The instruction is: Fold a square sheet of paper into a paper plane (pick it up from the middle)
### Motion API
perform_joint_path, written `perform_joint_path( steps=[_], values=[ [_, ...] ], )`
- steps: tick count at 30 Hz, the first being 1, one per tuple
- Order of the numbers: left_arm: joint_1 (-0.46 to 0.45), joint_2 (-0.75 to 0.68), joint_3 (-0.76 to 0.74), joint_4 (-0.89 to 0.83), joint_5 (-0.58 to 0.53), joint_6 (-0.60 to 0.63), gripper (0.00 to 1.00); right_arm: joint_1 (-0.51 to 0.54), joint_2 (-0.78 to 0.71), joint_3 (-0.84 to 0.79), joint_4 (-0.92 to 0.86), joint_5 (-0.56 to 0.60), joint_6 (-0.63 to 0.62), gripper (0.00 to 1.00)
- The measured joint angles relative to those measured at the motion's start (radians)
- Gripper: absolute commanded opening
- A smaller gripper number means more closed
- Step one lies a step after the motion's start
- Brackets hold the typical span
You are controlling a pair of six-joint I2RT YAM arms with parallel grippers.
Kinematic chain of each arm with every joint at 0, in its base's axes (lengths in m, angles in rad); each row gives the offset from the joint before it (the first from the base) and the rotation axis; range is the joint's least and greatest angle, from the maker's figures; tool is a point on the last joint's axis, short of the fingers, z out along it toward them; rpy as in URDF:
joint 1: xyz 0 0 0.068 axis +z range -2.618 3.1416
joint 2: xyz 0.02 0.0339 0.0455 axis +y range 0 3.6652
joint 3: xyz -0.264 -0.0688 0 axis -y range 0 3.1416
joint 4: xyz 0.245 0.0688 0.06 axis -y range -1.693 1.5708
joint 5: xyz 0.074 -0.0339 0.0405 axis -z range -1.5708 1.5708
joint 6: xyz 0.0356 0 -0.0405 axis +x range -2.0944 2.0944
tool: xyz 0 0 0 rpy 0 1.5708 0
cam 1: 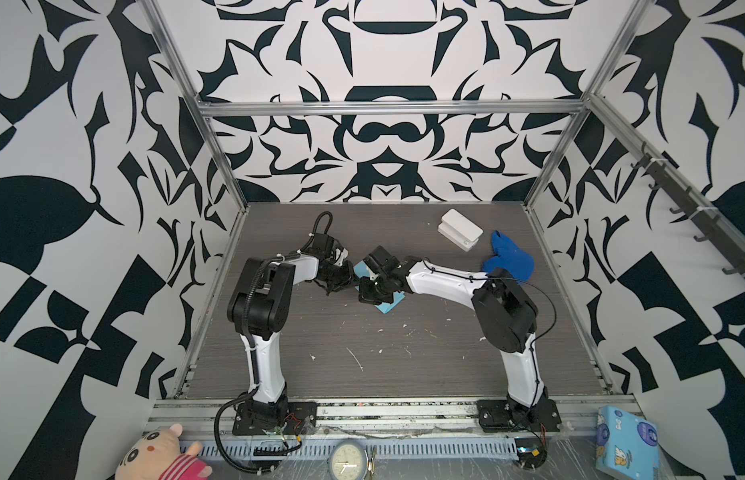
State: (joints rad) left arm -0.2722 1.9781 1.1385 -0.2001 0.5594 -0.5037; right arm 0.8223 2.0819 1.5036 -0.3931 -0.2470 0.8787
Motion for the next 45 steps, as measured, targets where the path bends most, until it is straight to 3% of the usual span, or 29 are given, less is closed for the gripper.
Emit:
perform_joint_path(
  steps=[13, 34, 45],
  values=[
    [0.000, 0.000, 0.000, 0.002, 0.003, -0.001, 0.12, -0.022, -0.001, -0.016, 0.028, 0.105, 0.055, 0.00],
    [0.000, 0.000, 0.000, 0.002, -0.002, -0.012, 0.12, -0.023, 0.034, 0.005, -0.037, 0.097, 0.058, 0.00],
    [0.000, 0.000, 0.000, 0.002, -0.010, -0.028, 0.12, -0.027, -0.024, -0.094, -0.026, 0.068, 0.059, 0.00]
  ],
)
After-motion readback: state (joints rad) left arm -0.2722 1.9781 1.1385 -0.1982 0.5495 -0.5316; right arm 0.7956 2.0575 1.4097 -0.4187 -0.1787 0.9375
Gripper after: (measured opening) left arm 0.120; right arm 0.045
